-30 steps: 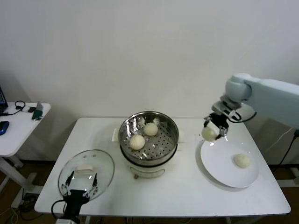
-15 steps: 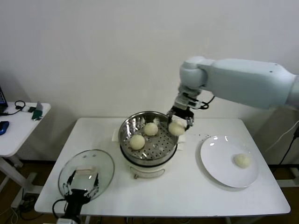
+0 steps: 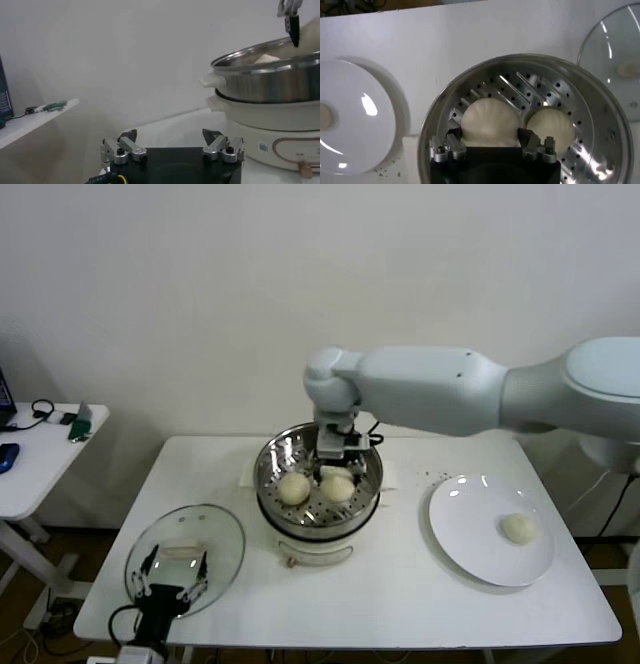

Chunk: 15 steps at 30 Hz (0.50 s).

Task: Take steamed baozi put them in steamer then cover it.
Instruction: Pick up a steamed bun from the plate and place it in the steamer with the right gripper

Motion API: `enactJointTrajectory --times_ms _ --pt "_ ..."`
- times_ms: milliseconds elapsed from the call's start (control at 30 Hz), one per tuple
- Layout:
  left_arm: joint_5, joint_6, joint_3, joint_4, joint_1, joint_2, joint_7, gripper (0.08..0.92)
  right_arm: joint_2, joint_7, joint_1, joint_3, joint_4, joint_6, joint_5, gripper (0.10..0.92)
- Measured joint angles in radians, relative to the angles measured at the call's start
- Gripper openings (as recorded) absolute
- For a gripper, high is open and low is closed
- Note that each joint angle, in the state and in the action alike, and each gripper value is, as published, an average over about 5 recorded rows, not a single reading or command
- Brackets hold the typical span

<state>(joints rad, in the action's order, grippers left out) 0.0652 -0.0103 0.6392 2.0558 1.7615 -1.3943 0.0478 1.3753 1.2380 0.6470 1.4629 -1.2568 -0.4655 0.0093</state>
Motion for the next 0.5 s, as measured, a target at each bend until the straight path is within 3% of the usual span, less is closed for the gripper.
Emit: enactJointTrajectory --times_ms 300,500 --pt "-0.006 -0.003 0.001 -0.016 -0.002 0.001 0.001 0.823 0.033 0.002 -0.052 -0.003 0.009 -0.035 -0.043 0.728" --pt "-0.007 -0.004 0.0 -0.02 -0.003 0.001 0.001 0.823 0.038 0.004 -0.061 -0.011 0.008 -0.042 -0.065 0.81"
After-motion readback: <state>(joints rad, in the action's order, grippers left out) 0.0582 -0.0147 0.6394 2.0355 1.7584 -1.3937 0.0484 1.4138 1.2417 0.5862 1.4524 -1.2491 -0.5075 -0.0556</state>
